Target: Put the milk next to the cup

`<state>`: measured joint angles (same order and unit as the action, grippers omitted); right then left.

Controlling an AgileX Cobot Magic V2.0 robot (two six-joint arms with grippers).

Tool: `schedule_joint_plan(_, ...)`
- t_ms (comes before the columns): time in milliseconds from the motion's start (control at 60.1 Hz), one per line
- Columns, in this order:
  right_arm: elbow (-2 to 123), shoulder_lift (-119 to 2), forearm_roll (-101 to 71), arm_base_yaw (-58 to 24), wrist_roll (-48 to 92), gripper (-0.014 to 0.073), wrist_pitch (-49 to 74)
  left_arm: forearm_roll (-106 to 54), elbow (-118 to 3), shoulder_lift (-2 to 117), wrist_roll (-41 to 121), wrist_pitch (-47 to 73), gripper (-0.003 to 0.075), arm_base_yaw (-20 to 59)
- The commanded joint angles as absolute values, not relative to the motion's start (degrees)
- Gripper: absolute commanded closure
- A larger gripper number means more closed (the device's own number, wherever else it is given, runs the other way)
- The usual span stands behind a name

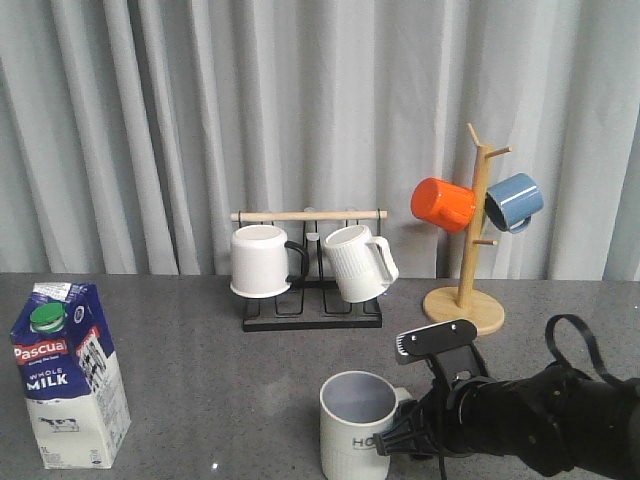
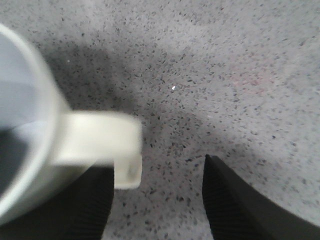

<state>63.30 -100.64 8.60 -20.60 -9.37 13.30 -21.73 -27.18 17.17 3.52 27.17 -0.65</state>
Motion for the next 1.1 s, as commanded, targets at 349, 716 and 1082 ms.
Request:
schedule_joint_plan(349,64.73,-90.92,2.21,-24.10,-1.79,0.0207,23.28,-22.41,-29.00,18.15,3.59,24.03,0.0288,-0.73)
schedule_joint_plan(716,59.81,-68.32,1.15,-27.67,2.27,0.0585,34.18,-22.41,-29.00,18.05,3.46,24.82,0.0288,-0.73)
schedule_joint_plan(1082,37.61,-39.07,6.22,-27.56,3.96,0.0603,33.30,-22.41,-29.00,18.22,3.51,31.87,0.0288,-0.73)
